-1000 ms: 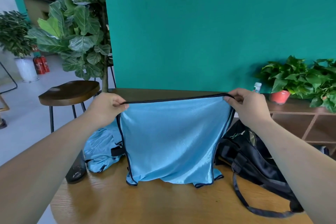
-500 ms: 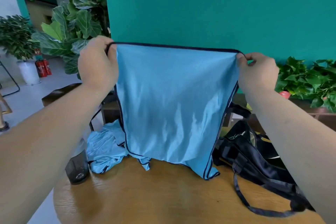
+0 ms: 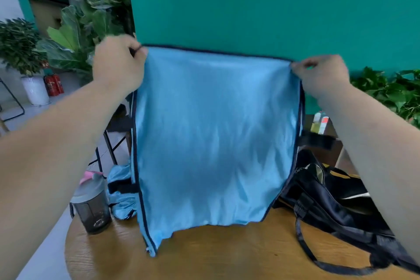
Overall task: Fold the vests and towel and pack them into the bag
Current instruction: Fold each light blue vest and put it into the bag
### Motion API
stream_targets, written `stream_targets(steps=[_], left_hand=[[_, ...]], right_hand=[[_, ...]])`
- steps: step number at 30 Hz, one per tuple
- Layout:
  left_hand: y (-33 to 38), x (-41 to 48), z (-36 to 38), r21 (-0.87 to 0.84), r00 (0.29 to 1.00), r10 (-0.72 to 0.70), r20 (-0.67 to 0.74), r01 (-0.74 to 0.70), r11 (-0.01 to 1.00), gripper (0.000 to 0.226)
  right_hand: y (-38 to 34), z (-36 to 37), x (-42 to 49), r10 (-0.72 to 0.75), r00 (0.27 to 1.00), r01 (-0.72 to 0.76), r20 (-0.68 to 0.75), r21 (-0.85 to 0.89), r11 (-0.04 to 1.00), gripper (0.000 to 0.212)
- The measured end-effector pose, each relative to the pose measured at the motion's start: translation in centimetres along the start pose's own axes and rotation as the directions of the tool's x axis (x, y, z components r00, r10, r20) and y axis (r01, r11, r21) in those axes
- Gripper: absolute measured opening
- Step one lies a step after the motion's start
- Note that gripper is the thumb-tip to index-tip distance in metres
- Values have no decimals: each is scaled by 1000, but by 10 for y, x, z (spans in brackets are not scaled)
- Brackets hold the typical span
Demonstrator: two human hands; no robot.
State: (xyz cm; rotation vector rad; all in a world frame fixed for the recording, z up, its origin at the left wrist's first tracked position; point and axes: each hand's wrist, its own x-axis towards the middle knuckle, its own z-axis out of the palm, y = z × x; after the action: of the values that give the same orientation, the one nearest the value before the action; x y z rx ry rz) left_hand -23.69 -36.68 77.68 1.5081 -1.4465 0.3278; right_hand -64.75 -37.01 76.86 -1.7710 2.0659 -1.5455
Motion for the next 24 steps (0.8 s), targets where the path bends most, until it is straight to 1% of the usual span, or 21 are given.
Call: stream_targets(steps=[1, 2, 3, 4, 5, 6, 8, 9, 11, 12, 13, 15, 17, 18, 21, 24], left_hand=[[-5, 0, 7, 38, 972, -115, 204, 110, 993, 25], [-9, -3, 13, 71, 895, -236, 380, 226, 972, 22], [-13, -5, 20, 74, 807, -327, 491, 336, 939, 20], [-14, -7, 25, 33, 751, -384, 537, 436, 899, 20], [-15, -6, 31, -38, 741, -413, 529, 507, 861, 22], [-16, -3, 37, -120, 764, -420, 491, 536, 835, 24], [-13, 6, 46, -347, 855, -377, 355, 496, 796, 26], [-11, 12, 48, -468, 902, -339, 269, 430, 772, 23], [0, 23, 46, -623, 961, -252, 117, 269, 734, 10], [7, 28, 43, -674, 975, -213, 69, 203, 710, 8], [14, 31, 40, -711, 983, -183, 26, 147, 688, 13], [26, 34, 32, -750, 991, -126, -52, 45, 660, 17], [33, 31, 27, -767, 992, -75, -97, -27, 641, 13], [34, 28, 26, -760, 992, -53, -113, -52, 647, 11], [32, 7, 23, -693, 985, 2, -171, -122, 710, 18], [26, -33, 23, -650, 985, 7, -171, -118, 751, 16]], right_hand=[[6, 6, 2, 40, 985, -19, 170, -125, 992, 32], [12, 10, 3, 88, 949, -21, 303, -216, 976, 27], [17, 15, 5, 124, 917, -25, 378, -255, 967, 22], [21, 19, 6, 139, 908, -41, 396, -247, 968, 19], [23, 24, 8, 144, 916, -71, 375, -201, 977, 18], [23, 29, 9, 158, 927, -130, 340, -104, 986, 19], [15, 36, 10, 193, 946, -242, 259, 173, 955, 18], [9, 36, 11, 184, 960, -241, 210, 290, 926, 17], [-1, 34, 16, 113, 990, -139, 87, 419, 897, 15], [-3, 31, 19, 73, 997, -75, 22, 450, 890, 14], [-5, 28, 22, 36, 999, -15, -36, 472, 882, 13], [-8, 21, 27, -14, 992, 76, -128, 498, 864, 13], [-13, 14, 26, -32, 979, 133, -199, 517, 846, 13], [-15, 12, 24, -27, 972, 149, -232, 527, 837, 13], [-15, 7, 11, -17, 953, 186, -302, 539, 821, 14], [-1, 8, -16, -2, 955, 168, -298, 536, 827, 14]])
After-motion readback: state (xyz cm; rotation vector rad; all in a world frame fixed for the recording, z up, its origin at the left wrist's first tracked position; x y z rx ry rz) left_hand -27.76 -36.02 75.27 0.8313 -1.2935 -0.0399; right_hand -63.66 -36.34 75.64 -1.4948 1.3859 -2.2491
